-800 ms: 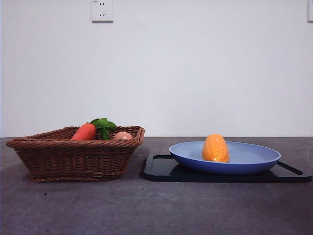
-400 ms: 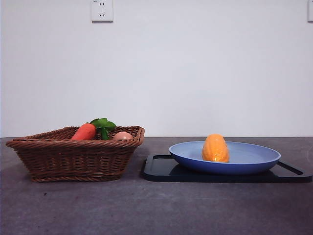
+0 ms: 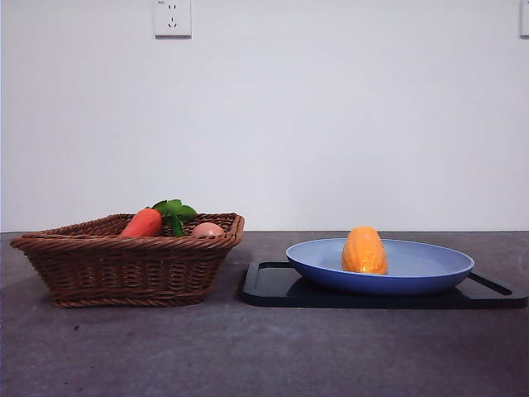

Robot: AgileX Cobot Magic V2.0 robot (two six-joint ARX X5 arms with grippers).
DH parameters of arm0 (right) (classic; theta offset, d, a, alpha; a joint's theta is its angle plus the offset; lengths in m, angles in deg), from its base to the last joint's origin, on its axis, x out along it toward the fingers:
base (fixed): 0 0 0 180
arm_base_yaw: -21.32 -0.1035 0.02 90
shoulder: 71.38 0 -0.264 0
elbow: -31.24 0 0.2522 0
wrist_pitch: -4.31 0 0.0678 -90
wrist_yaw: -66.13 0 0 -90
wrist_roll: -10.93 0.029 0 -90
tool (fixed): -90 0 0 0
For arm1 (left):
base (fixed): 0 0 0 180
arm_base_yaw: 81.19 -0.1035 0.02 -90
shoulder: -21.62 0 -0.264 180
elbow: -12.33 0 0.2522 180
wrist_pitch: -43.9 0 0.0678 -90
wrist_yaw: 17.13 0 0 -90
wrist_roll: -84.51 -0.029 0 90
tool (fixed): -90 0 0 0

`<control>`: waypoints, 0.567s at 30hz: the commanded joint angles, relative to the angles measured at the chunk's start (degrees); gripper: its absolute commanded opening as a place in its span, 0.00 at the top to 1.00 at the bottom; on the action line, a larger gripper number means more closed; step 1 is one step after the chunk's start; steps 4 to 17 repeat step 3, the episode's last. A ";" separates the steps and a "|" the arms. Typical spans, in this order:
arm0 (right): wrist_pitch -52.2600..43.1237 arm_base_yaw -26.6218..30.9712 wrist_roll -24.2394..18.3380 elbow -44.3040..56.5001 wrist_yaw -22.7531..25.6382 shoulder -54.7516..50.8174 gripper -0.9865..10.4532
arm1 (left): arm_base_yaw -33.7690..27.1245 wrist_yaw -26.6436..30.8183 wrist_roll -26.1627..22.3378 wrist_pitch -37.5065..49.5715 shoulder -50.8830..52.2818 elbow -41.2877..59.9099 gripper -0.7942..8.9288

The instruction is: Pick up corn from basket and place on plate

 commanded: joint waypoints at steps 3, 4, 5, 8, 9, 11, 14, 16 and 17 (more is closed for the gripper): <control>-0.31 -0.13 0.63 0.35 0.09 -0.15 0.91 | -0.11 -0.04 0.26 -1.66 0.04 0.98 0.91; -0.31 -0.13 0.63 0.35 0.09 -0.15 0.91 | -0.11 -0.04 0.26 -1.66 0.04 0.98 0.91; -0.31 -0.13 0.63 0.35 0.09 -0.15 0.91 | -0.11 -0.04 0.26 -1.66 0.04 0.98 0.91; -0.31 -0.13 0.63 0.35 0.09 -0.15 0.91 | -0.11 -0.04 0.26 -1.66 0.04 0.98 0.91; -0.31 -0.13 0.63 0.35 0.09 -0.15 0.91 | -0.11 -0.04 0.26 -1.66 0.04 0.98 0.91; -0.31 -0.13 0.63 0.35 0.09 -0.15 0.91 | -0.11 -0.04 0.26 -1.66 0.04 0.98 0.91; -0.31 -0.13 0.63 0.35 0.09 -0.15 0.91 | -0.11 -0.04 0.26 -1.66 0.04 0.98 0.91; -0.31 -0.13 0.63 0.35 0.09 -0.15 0.91 | -0.11 -0.04 0.26 -1.66 0.04 0.98 0.91; -0.31 -0.13 0.63 0.35 0.09 -0.15 0.91 | -0.11 -0.04 0.26 -1.66 0.04 0.98 0.91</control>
